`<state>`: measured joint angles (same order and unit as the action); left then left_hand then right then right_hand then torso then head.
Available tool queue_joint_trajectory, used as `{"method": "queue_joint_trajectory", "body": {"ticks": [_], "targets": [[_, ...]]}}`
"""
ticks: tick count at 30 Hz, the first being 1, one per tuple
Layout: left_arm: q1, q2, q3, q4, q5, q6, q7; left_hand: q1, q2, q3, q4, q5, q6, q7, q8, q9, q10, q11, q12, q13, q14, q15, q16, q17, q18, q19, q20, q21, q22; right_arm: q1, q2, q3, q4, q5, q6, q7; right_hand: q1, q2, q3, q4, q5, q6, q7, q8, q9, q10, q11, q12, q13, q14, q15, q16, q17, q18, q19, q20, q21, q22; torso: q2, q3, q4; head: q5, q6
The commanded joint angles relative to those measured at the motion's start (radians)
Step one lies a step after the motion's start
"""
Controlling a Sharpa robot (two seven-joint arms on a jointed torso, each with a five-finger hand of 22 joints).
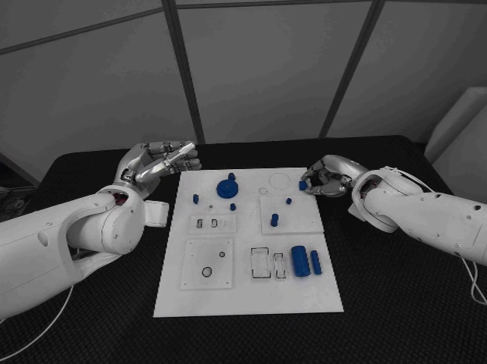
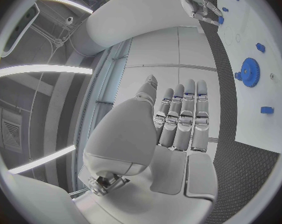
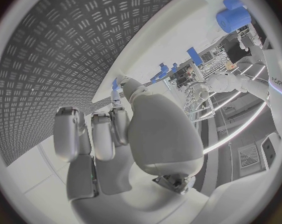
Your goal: Assemble the parts on the task board
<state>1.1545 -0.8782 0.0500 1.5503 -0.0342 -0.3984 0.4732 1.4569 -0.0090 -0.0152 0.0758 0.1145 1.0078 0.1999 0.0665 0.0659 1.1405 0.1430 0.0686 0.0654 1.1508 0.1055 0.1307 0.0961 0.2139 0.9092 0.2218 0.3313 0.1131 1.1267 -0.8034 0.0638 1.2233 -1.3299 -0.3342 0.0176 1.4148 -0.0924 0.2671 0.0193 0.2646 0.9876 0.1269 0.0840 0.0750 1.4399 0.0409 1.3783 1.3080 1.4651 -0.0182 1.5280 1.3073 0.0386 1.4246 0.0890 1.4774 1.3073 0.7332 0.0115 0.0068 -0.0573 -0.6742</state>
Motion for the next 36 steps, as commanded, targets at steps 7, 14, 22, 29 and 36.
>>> {"method": "queue_joint_trajectory", "body": {"ticks": [7, 14, 22, 29, 36], "targets": [[0.001, 0.0, 0.001, 0.001, -0.007, 0.01, 0.0, 0.0, 0.007, -0.001, -0.006, -0.006, 0.002, 0.002, -0.001, 0.0, 0.003, 0.003, -0.001, 0.0, 0.008, 0.0, -0.007, 0.001, -0.031, -0.007, -0.001, 0.005, -0.001, 0.001, -0.008, 0.0, 0.022, 0.004, -0.096, -0.006, -0.072, -0.053, -0.032, 0.024, 0.008, -0.039, 0.024, -0.021, -0.009, -0.004, 0.023, -0.006, 0.065, 0.089, 0.011, 0.006, 0.196, 0.008, 0.003, 0.013, 0.005, 0.069, 0.0, -0.0001, 0.0005, 0.0, 0.001], [0.001, -0.002, 0.001, 0.001, -0.007, 0.009, -0.001, 0.0, 0.007, -0.001, -0.006, -0.006, 0.002, 0.002, -0.001, 0.0, 0.003, 0.003, -0.002, 0.0, 0.008, 0.0, -0.007, 0.001, -0.031, -0.007, -0.001, 0.005, -0.001, 0.001, -0.027, 0.0, 0.05, 0.012, -0.129, -0.028, -0.106, -0.073, -0.102, 0.053, 0.045, -0.054, 0.03, -0.018, -0.007, -0.009, 0.03, -0.009, 0.061, 0.089, 0.018, 0.006, 0.196, 0.009, 0.001, 0.021, 0.003, 0.068, 0.0, 0.0, 0.0003, 0.001, 0.002], [0.0, -0.002, 0.001, 0.001, -0.007, 0.011, -0.004, 0.0, 0.006, -0.001, -0.006, -0.007, 0.002, 0.002, -0.001, 0.0, 0.003, 0.003, -0.002, 0.0, 0.008, 0.0, -0.008, 0.001, -0.031, -0.008, -0.001, 0.004, -0.001, 0.0, -0.041, 0.0, 0.084, -0.002, -0.141, -0.106, -0.126, -0.069, -0.199, 0.107, 0.064, -0.032, 0.032, -0.003, 0.0, -0.009, 0.034, -0.007, 0.06, 0.087, 0.022, 0.002, 0.19, 0.009, 0.0, 0.026, 0.002, 0.066, 0.0, 0.0006, -0.0001, -0.003, 0.003], [-0.001, -0.002, 0.001, 0.0, -0.007, 0.012, -0.006, 0.0, 0.006, -0.001, -0.006, -0.007, 0.002, 0.002, -0.001, 0.0, 0.003, 0.003, -0.002, 0.0, 0.008, 0.0, -0.008, 0.001, -0.031, -0.008, -0.001, 0.004, -0.001, -0.004, -0.043, 0.0, 0.12, -0.071, -0.152, -0.221, -0.166, -0.064, -0.271, 0.17, 0.068, 0.069, -0.003, 0.068, 0.022, -0.001, 0.004, 0.0, 0.066, 0.084, -0.002, -0.007, 0.174, 0.008, 0.006, 0.007, 0.004, 0.072, 0.0, 0.0005, 0.0001, -0.004, 0.002], [-0.002, -0.002, 0.001, -0.001, -0.013, 0.014, -0.007, 0.0, 0.006, -0.001, -0.007, -0.007, 0.001, 0.002, -0.002, 0.0, 0.002, 0.004, -0.002, 0.0, 0.008, 0.0, -0.008, 0.001, -0.031, -0.009, -0.001, 0.004, -0.002, -0.012, -0.04, 0.0, 0.148, -0.14, -0.166, -0.325, -0.171, -0.064, -0.348, 0.231, 0.088, 0.107, -0.029, 0.122, 0.042, 0.001, -0.019, -0.003, 0.063, 0.082, -0.024, -0.014, 0.164, 0.009, 0.005, -0.016, 0.0, 0.067, 0.0, -0.0006, 0.0019, -0.005, 0.0]]}}
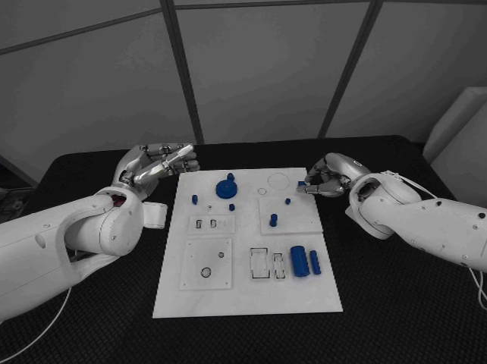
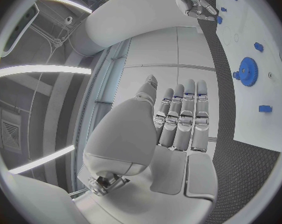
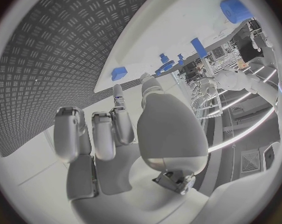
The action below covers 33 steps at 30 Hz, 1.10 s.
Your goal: Assemble the parts on the task board
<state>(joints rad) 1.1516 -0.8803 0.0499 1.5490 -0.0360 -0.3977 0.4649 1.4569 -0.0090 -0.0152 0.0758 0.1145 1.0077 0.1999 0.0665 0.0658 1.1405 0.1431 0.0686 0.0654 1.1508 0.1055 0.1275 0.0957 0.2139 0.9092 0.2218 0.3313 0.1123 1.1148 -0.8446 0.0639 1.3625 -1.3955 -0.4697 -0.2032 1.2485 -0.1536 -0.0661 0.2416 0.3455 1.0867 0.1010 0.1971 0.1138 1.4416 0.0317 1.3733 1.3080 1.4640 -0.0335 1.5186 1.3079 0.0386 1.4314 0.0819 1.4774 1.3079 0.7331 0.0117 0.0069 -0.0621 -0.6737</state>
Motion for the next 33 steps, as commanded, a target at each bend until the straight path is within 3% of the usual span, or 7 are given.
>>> {"method": "queue_joint_trajectory", "body": {"ticks": [1, 17, 33], "targets": [[0.001, 0.0, 0.001, 0.001, -0.011, 0.013, 0.002, 0.0, 0.006, -0.001, -0.007, -0.007, 0.001, 0.002, -0.002, 0.0, 0.002, 0.004, -0.002, 0.0, 0.008, 0.0, -0.005, 0.001, -0.031, -0.009, -0.001, 0.004, -0.001, -0.001, 0.002, 0.0, 0.011, -0.081, -0.031, -0.113, -0.004, -0.002, -0.024, 0.016, 0.011, 0.009, -0.004, 0.014, 0.006, 0.0, -0.011, 0.002, 0.063, 0.083, -0.01, -0.006, 0.163, 0.009, -0.002, -0.011, -0.001, 0.065, 0.0, -0.0008, 0.0018, 0.0, 0.0], [-0.001, 0.002, 0.001, -0.002, -0.012, 0.016, -0.001, -0.001, 0.006, -0.001, -0.007, -0.007, 0.001, 0.002, -0.002, 0.0, 0.002, 0.004, -0.003, 0.0, 0.008, 0.001, -0.005, 0.001, -0.031, -0.009, -0.001, 0.004, -0.001, -0.008, 0.025, 0.0, 0.011, -0.171, -0.016, -0.234, 0.002, -0.001, -0.065, 0.047, 0.031, -0.002, -0.006, 0.032, 0.014, 0.0, -0.014, -0.002, 0.061, 0.083, -0.013, -0.008, 0.16, 0.01, -0.003, -0.015, -0.005, 0.061, 0.0, -0.0003, 0.0017, 0.0, -0.001], [-0.002, 0.005, 0.001, -0.006, -0.012, 0.018, -0.003, -0.002, 0.006, -0.001, -0.006, -0.007, 0.001, 0.002, -0.002, 0.0, 0.002, 0.004, -0.003, 0.0, 0.007, 0.001, -0.006, 0.001, -0.031, -0.01, 0.0, 0.004, -0.001, -0.009, 0.066, 0.0, -0.019, -0.183, 0.008, -0.245, -0.002, 0.002, -0.08, 0.049, 0.026, -0.011, -0.005, 0.036, 0.017, -0.002, -0.013, -0.005, 0.058, 0.082, -0.013, -0.009, 0.158, 0.011, -0.005, -0.016, -0.008, 0.057, 0.0, -0.0004, 0.0011, 0.0, 0.0]]}}
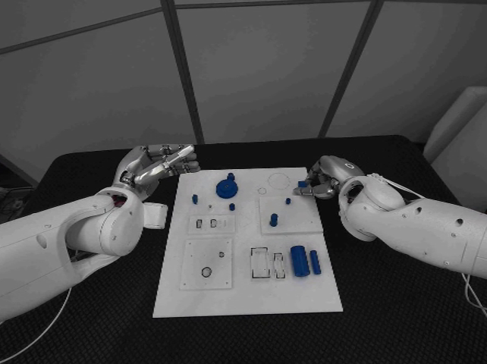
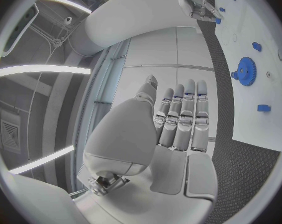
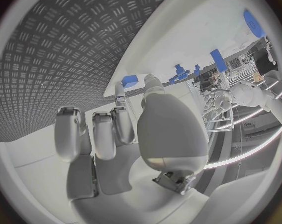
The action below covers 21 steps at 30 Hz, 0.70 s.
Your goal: Assemble the parts on the task board
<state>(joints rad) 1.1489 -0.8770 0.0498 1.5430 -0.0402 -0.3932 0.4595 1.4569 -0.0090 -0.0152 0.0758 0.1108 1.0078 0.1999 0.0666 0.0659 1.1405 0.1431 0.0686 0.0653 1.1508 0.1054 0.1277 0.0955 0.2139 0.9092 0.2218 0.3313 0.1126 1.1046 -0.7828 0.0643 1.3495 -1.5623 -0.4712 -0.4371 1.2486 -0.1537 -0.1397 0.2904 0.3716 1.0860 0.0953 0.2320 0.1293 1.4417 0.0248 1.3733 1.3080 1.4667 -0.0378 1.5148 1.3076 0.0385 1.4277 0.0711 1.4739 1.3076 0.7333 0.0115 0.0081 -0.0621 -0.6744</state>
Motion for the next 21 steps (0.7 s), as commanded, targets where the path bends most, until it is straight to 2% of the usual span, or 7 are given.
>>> {"method": "queue_joint_trajectory", "body": {"ticks": [1, 6, 8, 12, 15, 18, 21], "targets": [[0.001, 0.001, 0.001, -0.001, -0.008, 0.014, 0.002, -0.002, 0.006, -0.001, -0.006, -0.003, 0.001, 0.002, -0.002, 0.0, 0.002, 0.004, -0.003, 0.0, 0.007, 0.001, -0.006, 0.002, -0.031, -0.01, 0.0, 0.004, -0.001, 0.001, 0.006, 0.0, -0.009, -0.016, 0.009, -0.011, -0.002, 0.002, -0.007, 0.0, -0.001, -0.012, 0.001, 0.001, 0.001, -0.003, -0.006, -0.005, 0.059, 0.08, -0.009, -0.005, 0.159, 0.011, -0.001, -0.005, -0.004, 0.058, 0.0, 0.0, -0.0004, 0.0, 0.001], [0.001, 0.002, 0.001, -0.003, -0.008, 0.014, 0.001, -0.002, 0.006, -0.001, -0.006, -0.003, 0.001, 0.002, -0.002, 0.0, 0.002, 0.004, -0.003, 0.0, 0.007, 0.001, -0.006, 0.002, -0.031, -0.01, 0.0, 0.004, -0.001, 0.001, 0.015, 0.0, -0.02, -0.017, 0.008, -0.009, 0.024, 0.009, -0.007, -0.006, -0.007, -0.021, 0.003, 0.006, 0.003, -0.001, -0.004, -0.002, 0.062, 0.08, -0.007, -0.005, 0.16, 0.01, 0.0, -0.004, -0.004, 0.059, -0.001, 0.0, 0.0004, 0.002, 0.003], [0.001, 0.003, 0.001, -0.003, -0.008, 0.014, 0.001, -0.002, 0.006, -0.001, -0.006, -0.003, 0.001, 0.002, -0.002, 0.0, 0.002, 0.004, -0.003, 0.0, 0.007, 0.001, -0.006, 0.002, -0.031, -0.01, 0.0, 0.004, -0.001, 0.001, 0.017, 0.0, -0.023, -0.02, 0.009, -0.008, 0.065, 0.024, 0.005, -0.02, -0.023, -0.024, 0.003, 0.011, 0.006, -0.001, -0.004, -0.002, 0.062, 0.081, -0.008, -0.004, 0.161, 0.01, 0.001, -0.004, -0.005, 0.059, -0.001, 0.0, 0.0006, 0.002, 0.003], [0.001, 0.003, 0.001, -0.004, -0.008, 0.014, 0.0, -0.002, 0.006, -0.001, -0.006, -0.003, 0.001, 0.002, -0.002, 0.0, 0.002, 0.004, -0.003, 0.0, 0.007, 0.001, -0.006, 0.002, -0.031, -0.01, 0.0, 0.004, -0.001, 0.001, 0.021, 0.0, -0.026, -0.02, 0.012, -0.001, 0.173, 0.057, 0.077, -0.068, -0.145, -0.03, 0.005, 0.02, 0.01, -0.001, -0.004, -0.001, 0.064, 0.082, -0.008, -0.002, 0.165, 0.01, 0.002, -0.005, -0.005, 0.061, 0.0, 0.0003, 0.0001, 0.002, 0.002], [0.001, 0.003, 0.001, -0.004, -0.008, 0.014, -0.001, -0.003, 0.007, -0.002, -0.006, -0.003, 0.001, 0.002, -0.002, 0.0, 0.001, 0.004, -0.003, 0.0, 0.007, 0.001, -0.006, 0.002, -0.031, -0.01, 0.0, 0.004, -0.002, 0.001, 0.022, 0.0, -0.027, -0.021, 0.011, 0.004, 0.223, 0.072, 0.13, -0.092, -0.181, -0.031, 0.005, 0.021, 0.01, -0.001, -0.005, 0.0, 0.067, 0.082, -0.009, 0.0, 0.168, 0.01, 0.003, -0.005, -0.005, 0.062, -0.001, 0.0003, -0.0007, 0.002, 0.002], [0.001, 0.003, 0.001, -0.004, -0.008, 0.015, -0.002, -0.003, 0.007, -0.002, -0.006, -0.003, 0.001, 0.002, -0.002, 0.0, 0.001, 0.004, -0.003, 0.0, 0.007, 0.001, -0.006, 0.002, -0.031, -0.01, 0.0, 0.004, -0.002, 0.001, 0.023, 0.0, -0.026, -0.022, 0.01, 0.013, 0.264, 0.08, 0.197, -0.116, -0.186, -0.036, 0.009, 0.016, 0.006, -0.002, -0.003, -0.001, 0.068, 0.083, -0.009, 0.001, 0.171, 0.009, 0.006, -0.006, -0.004, 0.065, -0.001, 0.0002, -0.0009, 0.002, 0.002], [0.0, 0.003, 0.001, -0.004, -0.008, 0.015, -0.003, -0.003, 0.007, -0.002, -0.006, -0.003, 0.001, 0.002, -0.002, 0.0, 0.001, 0.004, -0.003, 0.0, 0.007, 0.001, -0.006, 0.002, -0.031, -0.01, 0.0, 0.004, -0.002, 0.001, 0.022, 0.0, -0.025, -0.022, 0.01, 0.022, 0.285, 0.073, 0.259, -0.133, -0.152, -0.039, 0.013, 0.006, 0.0, -0.004, 0.001, -0.001, 0.069, 0.083, -0.006, 0.003, 0.174, 0.009, 0.007, -0.004, -0.003, 0.068, -0.001, 0.0, -0.0005, 0.002, 0.001]]}}
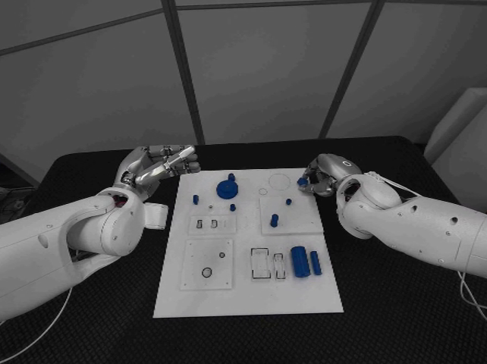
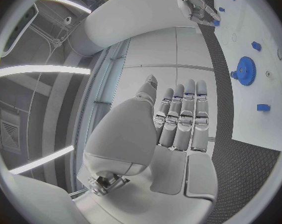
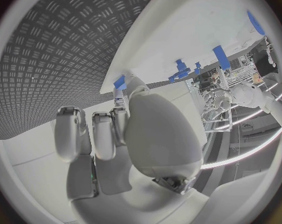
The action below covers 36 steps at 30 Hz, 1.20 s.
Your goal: Assemble the parts on the task board
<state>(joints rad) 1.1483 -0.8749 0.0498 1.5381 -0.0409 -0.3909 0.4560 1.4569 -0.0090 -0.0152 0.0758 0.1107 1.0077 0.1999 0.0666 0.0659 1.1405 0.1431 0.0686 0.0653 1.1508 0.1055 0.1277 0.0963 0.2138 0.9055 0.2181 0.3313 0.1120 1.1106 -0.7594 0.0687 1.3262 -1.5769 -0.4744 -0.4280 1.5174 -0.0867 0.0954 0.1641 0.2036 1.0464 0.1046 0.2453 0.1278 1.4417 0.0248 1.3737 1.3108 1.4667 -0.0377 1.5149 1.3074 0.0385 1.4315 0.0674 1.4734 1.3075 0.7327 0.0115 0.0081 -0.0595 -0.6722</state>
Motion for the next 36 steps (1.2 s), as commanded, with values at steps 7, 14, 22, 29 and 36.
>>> {"method": "queue_joint_trajectory", "body": {"ticks": [7, 14, 22, 29, 36], "targets": [[0.0, 0.002, 0.001, -0.001, -0.008, 0.012, -0.002, -0.003, 0.007, -0.001, -0.006, -0.003, 0.0, 0.003, -0.002, -0.001, 0.001, 0.004, -0.004, -0.001, 0.007, 0.001, -0.006, 0.001, -0.031, -0.007, 0.004, 0.004, -0.001, -0.005, -0.004, -0.004, 0.001, -0.008, 0.01, 0.037, -0.032, -0.066, 0.217, -0.036, 0.059, 0.001, 0.018, -0.043, -0.017, -0.004, 0.013, -0.001, 0.067, 0.084, 0.005, 0.005, 0.178, 0.008, 0.003, 0.01, -0.002, 0.07, 0.0, 0.0007, -0.0006, -0.003, 0.0], [0.0, 0.002, 0.001, -0.001, -0.008, 0.013, -0.003, -0.003, 0.007, -0.001, -0.007, -0.003, 0.0, 0.003, -0.003, -0.001, 0.0, 0.005, -0.004, -0.001, 0.007, 0.001, -0.007, 0.001, -0.031, -0.008, 0.004, 0.004, -0.001, -0.005, -0.006, -0.004, 0.002, -0.002, 0.018, 0.056, -0.081, -0.105, 0.308, -0.06, 0.074, -0.014, 0.029, -0.073, -0.029, -0.005, 0.022, -0.003, 0.065, 0.084, 0.013, 0.006, 0.18, 0.009, 0.001, 0.018, -0.003, 0.071, 0.0, 0.0003, -0.0001, -0.005, 0.001], [-0.001, 0.003, 0.001, -0.002, -0.008, 0.012, -0.004, -0.003, 0.007, -0.001, -0.008, -0.003, -0.002, 0.004, -0.003, -0.001, -0.003, 0.006, -0.005, -0.001, 0.007, 0.002, -0.007, 0.001, -0.031, -0.008, 0.004, 0.004, -0.001, -0.005, -0.008, -0.004, -0.001, 0.016, 0.043, 0.073, -0.113, -0.122, 0.327, -0.064, 0.069, -0.019, 0.033, -0.085, -0.032, -0.007, 0.026, -0.004, 0.063, 0.084, 0.016, 0.006, 0.18, 0.009, -0.001, 0.022, -0.004, 0.068, 0.0, 0.0, -0.0007, -0.007, -0.001], [-0.001, 0.003, 0.001, -0.003, -0.008, 0.011, -0.005, -0.003, 0.007, -0.001, -0.008, -0.003, -0.002, 0.004, -0.003, -0.001, -0.003, 0.006, -0.005, -0.001, 0.007, 0.002, -0.007, 0.001, -0.031, -0.008, 0.004, 0.004, -0.001, -0.005, -0.009, -0.004, -0.006, 0.038, 0.062, 0.092, -0.157, -0.144, 0.32, -0.062, 0.089, -0.046, 0.036, -0.107, -0.04, -0.011, 0.029, -0.009, 0.058, 0.085, 0.02, 0.008, 0.183, 0.011, -0.007, 0.025, -0.009, 0.061, 0.0, 0.0004, -0.0005, -0.007, 0.0], [-0.002, 0.004, 0.001, -0.004, -0.008, 0.011, -0.007, -0.003, 0.007, -0.001, -0.008, -0.003, -0.002, 0.004, -0.003, -0.001, -0.003, 0.006, -0.005, -0.001, 0.007, 0.002, -0.007, 0.001, -0.031, -0.008, 0.004, 0.004, -0.001, -0.005, -0.011, -0.004, -0.017, 0.059, 0.065, 0.118, -0.188, -0.154, 0.271, -0.066, 0.133, -0.104, 0.034, -0.146, -0.052, -0.017, 0.029, -0.014, 0.051, 0.087, 0.021, 0.013, 0.192, 0.013, -0.012, 0.027, -0.014, 0.054, 0.0, 0.0004, -0.0003, -0.009, 0.0]]}}
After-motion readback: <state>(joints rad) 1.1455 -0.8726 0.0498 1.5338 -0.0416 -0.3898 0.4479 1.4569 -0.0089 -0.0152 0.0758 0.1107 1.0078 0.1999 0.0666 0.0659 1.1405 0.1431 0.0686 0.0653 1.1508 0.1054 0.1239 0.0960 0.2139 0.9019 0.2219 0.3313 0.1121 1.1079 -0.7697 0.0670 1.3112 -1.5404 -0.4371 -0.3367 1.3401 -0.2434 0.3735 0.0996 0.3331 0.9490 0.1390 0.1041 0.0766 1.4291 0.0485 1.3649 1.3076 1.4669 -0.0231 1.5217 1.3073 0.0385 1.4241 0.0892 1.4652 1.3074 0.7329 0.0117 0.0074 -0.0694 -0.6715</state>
